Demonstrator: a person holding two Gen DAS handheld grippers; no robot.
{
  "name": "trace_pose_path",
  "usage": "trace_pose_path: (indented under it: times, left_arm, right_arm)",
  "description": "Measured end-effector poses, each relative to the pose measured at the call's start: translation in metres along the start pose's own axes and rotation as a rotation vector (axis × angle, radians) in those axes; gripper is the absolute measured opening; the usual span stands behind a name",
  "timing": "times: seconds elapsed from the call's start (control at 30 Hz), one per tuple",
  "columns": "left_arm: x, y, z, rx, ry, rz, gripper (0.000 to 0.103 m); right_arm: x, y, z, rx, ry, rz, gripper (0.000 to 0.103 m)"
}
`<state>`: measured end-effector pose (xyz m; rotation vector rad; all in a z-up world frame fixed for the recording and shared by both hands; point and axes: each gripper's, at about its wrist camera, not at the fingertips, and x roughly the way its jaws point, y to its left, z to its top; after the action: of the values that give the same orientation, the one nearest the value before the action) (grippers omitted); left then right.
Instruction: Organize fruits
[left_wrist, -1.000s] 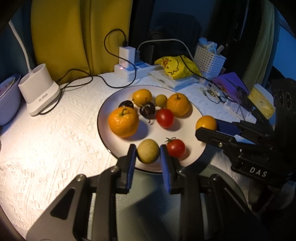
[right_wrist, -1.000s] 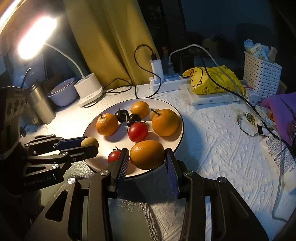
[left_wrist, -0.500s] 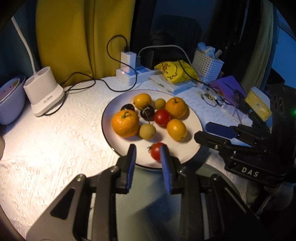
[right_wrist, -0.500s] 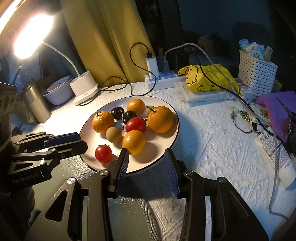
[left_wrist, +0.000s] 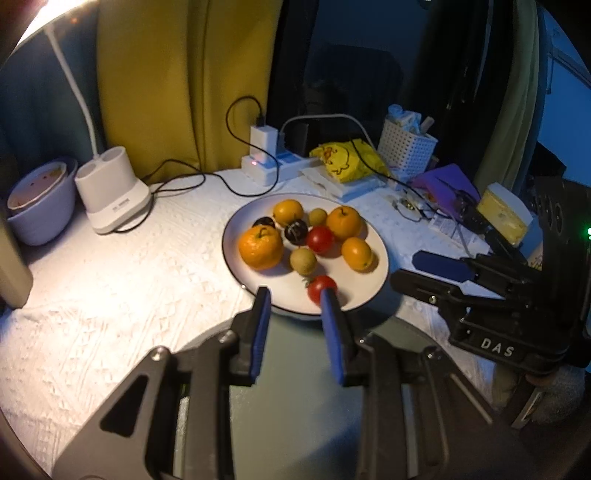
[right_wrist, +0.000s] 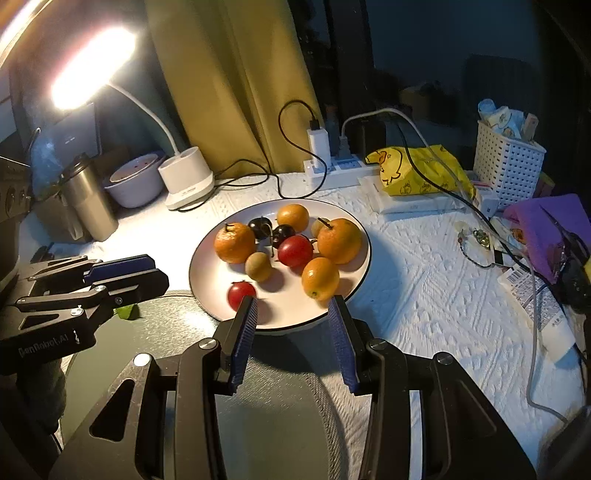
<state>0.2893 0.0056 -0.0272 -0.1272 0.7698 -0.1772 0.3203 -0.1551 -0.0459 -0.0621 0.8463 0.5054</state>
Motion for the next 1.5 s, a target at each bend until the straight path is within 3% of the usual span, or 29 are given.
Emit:
trace_pose_path:
  times: [0.83, 1.3, 1.5]
  left_arm:
    - [-0.103, 0.002, -0.03, -0.014, -0.139, 0.012, 0.043]
    - [-0.166, 0.0, -0.047, -0.01, -0.236, 0.026, 0.044]
    - [-0.19, -0.005, -0.049, 0.007, -0.292, 0.038, 0.046]
  right_arm:
    - [-0.076, 0.057, -0.012, -0.075, -0.092, -0.007, 0.042]
    - [-0.131, 0.089, -0.023, -0.121, -0.173, -0.027, 0.043]
    - [-0.158, 0.097, -0.022, -0.124, -0.225, -0.053, 0.05]
